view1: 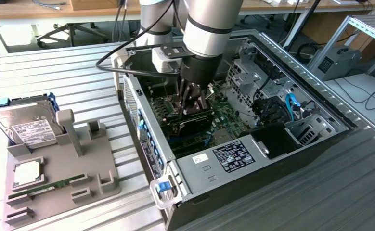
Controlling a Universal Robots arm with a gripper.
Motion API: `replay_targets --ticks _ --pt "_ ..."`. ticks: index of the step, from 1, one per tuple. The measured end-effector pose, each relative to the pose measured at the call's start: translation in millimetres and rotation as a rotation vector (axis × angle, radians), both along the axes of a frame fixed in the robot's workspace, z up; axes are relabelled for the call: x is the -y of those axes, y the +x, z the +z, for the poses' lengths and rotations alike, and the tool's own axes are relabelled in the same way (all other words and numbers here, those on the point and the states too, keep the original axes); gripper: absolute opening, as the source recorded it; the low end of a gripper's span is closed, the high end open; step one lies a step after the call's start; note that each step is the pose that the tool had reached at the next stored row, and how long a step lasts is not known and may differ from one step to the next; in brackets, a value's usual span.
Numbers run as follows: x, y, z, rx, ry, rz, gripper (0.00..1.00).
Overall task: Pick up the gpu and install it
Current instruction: 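Press down on the gpu until it lock into place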
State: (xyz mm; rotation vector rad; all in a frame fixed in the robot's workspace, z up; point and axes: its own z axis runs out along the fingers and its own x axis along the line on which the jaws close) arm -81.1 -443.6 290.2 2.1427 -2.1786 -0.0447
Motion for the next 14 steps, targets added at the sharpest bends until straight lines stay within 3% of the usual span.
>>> replay_targets --ticks 14 --pt "-0.8 -13.3 -17.9 -0.0001 0.0002 0.000 0.11"
